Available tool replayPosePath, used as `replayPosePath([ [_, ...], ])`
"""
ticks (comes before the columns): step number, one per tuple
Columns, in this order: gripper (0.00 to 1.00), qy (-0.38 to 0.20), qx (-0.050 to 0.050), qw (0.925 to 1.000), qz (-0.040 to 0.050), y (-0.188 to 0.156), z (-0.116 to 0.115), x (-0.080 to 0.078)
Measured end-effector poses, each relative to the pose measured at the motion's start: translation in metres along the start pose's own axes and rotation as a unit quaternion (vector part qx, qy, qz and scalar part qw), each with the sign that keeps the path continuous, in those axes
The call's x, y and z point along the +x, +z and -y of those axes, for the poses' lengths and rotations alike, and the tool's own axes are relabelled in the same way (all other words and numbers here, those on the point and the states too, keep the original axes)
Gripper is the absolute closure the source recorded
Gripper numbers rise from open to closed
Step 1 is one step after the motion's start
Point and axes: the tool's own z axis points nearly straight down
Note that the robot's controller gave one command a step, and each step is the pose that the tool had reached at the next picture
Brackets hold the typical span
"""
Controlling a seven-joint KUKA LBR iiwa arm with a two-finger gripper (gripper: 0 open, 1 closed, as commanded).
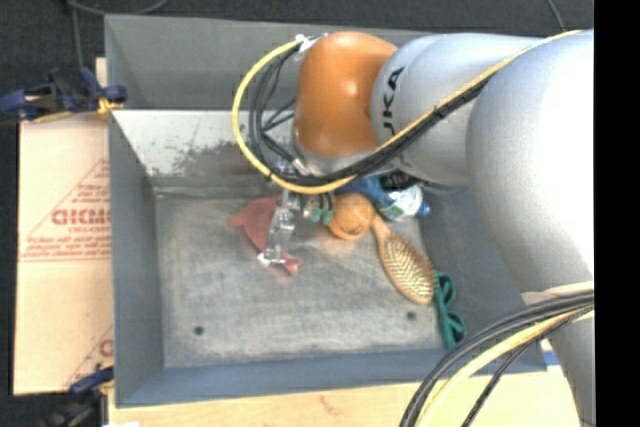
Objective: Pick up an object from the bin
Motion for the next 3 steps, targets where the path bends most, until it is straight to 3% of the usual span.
replayPosePath([
  [1,0.0,0.02,0.001,0.9998,-0.0038,0.017,0.0,0.002],
  [2,0.0,-0.027,0.001,0.9996,0.0,0.003,0.008,-0.014],
  [3,0.0,0.033,0.0,0.9994,-0.0004,0.049,0.004,-0.01],
])
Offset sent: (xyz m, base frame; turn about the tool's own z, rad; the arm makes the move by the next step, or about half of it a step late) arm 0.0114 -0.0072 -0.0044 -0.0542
